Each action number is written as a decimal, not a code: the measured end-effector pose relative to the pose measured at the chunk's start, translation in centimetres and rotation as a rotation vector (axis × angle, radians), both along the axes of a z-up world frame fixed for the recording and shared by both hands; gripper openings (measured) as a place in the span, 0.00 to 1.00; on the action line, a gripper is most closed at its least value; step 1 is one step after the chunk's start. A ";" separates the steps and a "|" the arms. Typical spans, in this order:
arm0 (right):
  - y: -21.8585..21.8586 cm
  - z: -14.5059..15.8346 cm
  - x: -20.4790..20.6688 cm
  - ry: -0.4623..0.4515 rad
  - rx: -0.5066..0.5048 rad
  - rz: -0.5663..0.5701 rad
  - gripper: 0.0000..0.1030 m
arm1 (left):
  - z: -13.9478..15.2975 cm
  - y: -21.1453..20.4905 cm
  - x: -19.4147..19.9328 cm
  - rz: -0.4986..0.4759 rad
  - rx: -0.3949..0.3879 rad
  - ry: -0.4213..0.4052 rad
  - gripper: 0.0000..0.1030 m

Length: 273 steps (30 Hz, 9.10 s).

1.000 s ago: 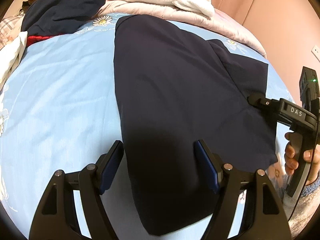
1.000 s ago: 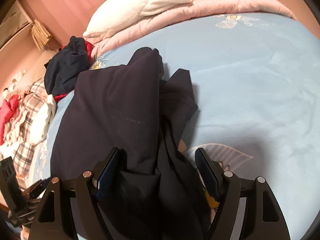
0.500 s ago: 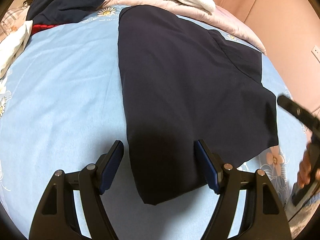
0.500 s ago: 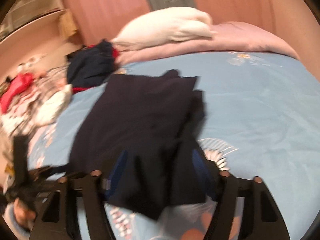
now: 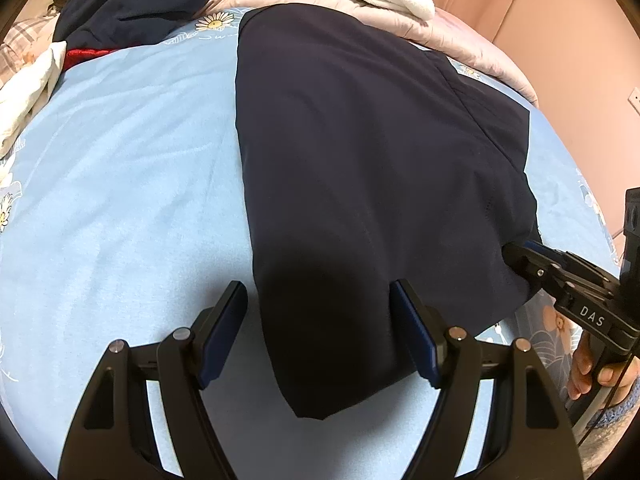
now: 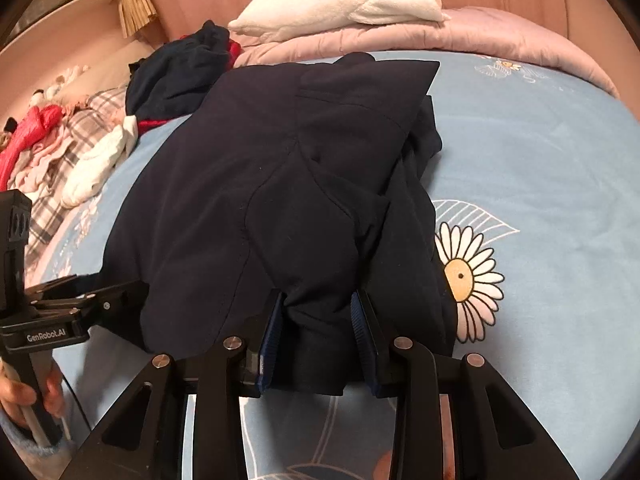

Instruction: Fold large clothes

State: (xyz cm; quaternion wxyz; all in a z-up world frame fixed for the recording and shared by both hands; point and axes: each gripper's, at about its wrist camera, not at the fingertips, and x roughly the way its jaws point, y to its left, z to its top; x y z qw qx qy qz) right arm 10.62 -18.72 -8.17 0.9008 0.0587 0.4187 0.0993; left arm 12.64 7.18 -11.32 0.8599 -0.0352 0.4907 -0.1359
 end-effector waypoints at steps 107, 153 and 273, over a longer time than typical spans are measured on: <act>1.7 0.9 0.3 0.005 -0.066 0.045 0.34 | 1.3 -3.1 1.1 -0.042 0.149 -0.090 0.73; 1.8 8.6 -11.9 -0.125 -0.037 -0.041 0.99 | 9.6 -0.7 -10.1 0.043 0.083 -0.168 0.99; 5.6 10.1 -15.5 -0.173 -0.130 -0.095 0.99 | 12.8 -2.4 -13.9 0.106 0.172 -0.198 1.00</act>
